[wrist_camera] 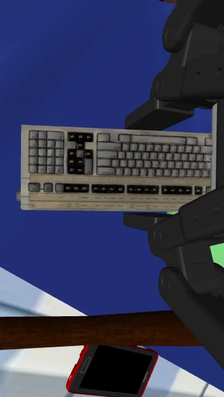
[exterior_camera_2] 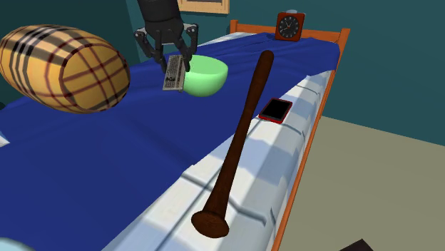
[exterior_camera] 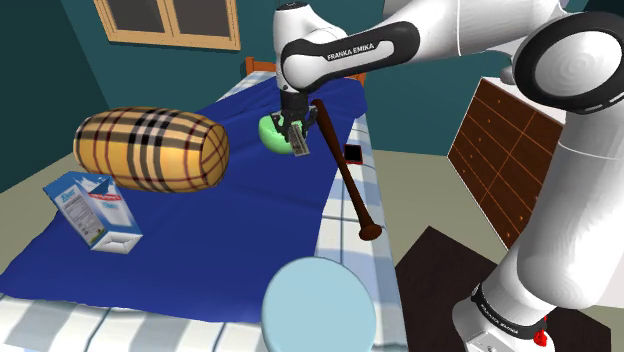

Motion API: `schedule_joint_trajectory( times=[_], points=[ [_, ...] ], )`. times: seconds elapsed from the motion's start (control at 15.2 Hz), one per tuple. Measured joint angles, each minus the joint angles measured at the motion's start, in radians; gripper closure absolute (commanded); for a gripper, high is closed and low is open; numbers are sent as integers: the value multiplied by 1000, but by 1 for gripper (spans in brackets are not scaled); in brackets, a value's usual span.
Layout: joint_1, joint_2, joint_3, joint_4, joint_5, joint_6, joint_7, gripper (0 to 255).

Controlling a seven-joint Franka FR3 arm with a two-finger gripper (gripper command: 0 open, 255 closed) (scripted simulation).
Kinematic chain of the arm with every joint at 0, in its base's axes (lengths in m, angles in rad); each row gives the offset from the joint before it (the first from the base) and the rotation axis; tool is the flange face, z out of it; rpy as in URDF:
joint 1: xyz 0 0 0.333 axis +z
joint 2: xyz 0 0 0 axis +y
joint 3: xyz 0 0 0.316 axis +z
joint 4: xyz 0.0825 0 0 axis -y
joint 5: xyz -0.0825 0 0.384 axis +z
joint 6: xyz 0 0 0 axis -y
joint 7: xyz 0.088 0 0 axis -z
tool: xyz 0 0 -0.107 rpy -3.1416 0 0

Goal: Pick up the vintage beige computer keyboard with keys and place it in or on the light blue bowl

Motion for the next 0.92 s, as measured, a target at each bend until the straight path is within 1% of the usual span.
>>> schedule_joint_trajectory(
  times=[0.59, 0.86, 0.92],
  points=[
    [5, -9, 4, 106, 10, -113, -18, 255],
    [29, -76, 25, 37, 19, -118, 27, 255],
    [36, -110, 33, -6, 25, -112, 43, 255]
  ],
)
